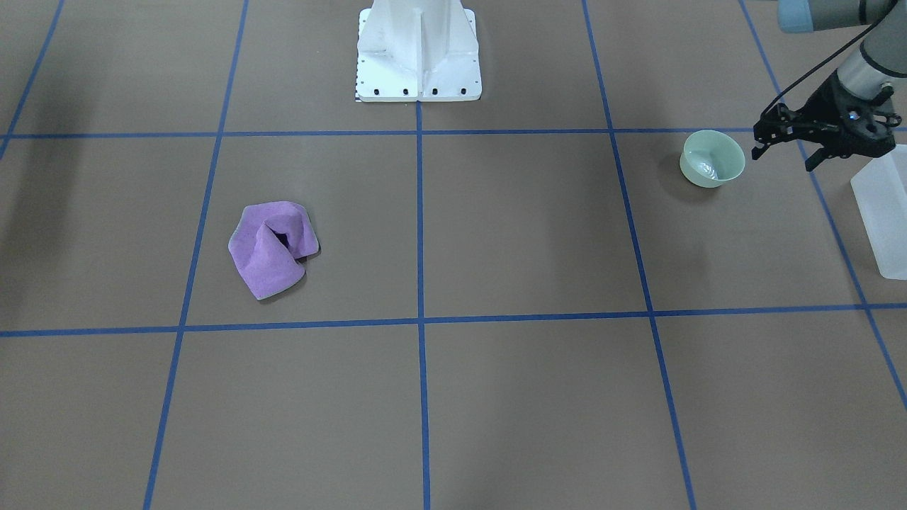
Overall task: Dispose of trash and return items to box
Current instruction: 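Reach the left gripper to the pale green bowl and grasp its rim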
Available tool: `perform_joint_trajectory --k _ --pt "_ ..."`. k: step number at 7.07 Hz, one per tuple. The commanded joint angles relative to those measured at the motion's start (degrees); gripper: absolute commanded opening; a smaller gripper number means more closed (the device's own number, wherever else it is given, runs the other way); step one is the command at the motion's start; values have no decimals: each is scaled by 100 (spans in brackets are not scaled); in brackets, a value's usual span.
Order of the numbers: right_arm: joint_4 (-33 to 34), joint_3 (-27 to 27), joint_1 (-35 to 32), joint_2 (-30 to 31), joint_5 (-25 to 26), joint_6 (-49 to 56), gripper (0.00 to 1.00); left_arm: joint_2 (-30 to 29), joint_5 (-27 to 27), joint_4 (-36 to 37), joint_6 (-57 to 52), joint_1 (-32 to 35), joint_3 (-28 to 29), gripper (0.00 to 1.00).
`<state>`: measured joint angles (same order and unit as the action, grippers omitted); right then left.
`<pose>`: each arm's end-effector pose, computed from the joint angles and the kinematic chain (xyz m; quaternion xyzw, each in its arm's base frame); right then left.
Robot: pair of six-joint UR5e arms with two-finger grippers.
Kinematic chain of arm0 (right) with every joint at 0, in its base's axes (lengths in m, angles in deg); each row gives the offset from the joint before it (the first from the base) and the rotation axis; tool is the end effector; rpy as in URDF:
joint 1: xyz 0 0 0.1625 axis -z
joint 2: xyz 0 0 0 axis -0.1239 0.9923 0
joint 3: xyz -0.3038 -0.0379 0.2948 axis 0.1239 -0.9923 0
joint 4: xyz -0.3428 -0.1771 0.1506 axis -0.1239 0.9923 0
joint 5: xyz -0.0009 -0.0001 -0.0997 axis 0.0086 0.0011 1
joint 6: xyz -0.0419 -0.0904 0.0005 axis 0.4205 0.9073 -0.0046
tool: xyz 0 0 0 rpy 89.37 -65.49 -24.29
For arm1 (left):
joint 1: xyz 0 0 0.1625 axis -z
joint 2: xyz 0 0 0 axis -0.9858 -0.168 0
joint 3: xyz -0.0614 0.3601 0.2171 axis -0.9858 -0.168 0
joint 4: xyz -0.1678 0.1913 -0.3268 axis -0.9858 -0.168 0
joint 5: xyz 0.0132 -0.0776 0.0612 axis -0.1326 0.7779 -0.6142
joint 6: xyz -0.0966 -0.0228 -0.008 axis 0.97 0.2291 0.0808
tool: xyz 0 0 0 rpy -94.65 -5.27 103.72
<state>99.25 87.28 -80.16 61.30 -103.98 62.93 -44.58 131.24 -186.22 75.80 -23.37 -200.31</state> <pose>0.0428 -0.3975 0.5880 0.1106 -0.3925 -0.0530 0.9115 0.1590 -0.3832 0.5292 0.0830 0.3898 0.1179 0.9095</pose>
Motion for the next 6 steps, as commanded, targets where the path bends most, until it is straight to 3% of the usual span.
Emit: perform_joint_trajectory --k 1,2,5,6 --pt "0 -8 0 -10 0 0 100 191 -275 -1024 129 -553 605 98" --pt "0 -8 0 -27 0 0 100 200 -276 -1639 146 -624 992 98" --pt "0 -8 0 -28 0 0 100 200 -249 -2031 181 -966 1092 97" --pt "0 -16 9 -36 9 0 100 209 -258 -2032 181 -1037 1101 72"
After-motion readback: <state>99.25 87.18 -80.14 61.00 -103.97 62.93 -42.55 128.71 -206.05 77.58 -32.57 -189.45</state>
